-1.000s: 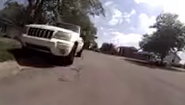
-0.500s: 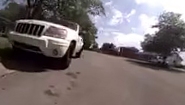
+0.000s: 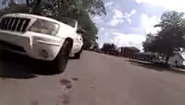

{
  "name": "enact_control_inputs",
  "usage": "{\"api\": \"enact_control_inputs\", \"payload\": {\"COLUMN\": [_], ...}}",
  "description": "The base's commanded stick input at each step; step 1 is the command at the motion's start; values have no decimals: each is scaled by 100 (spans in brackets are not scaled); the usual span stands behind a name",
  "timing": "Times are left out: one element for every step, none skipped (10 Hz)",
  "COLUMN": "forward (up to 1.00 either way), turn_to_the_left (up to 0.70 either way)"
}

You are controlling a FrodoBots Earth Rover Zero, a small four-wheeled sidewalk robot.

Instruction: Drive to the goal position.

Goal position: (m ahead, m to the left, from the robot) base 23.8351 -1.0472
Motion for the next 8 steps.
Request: {"api": "enact_control_inputs", "payload": {"forward": [100, 100, 100, 100, 100, 100, 100, 100], "turn_to_the_left": [0, 0, 0, 0, 0, 0, 0, 0]}}
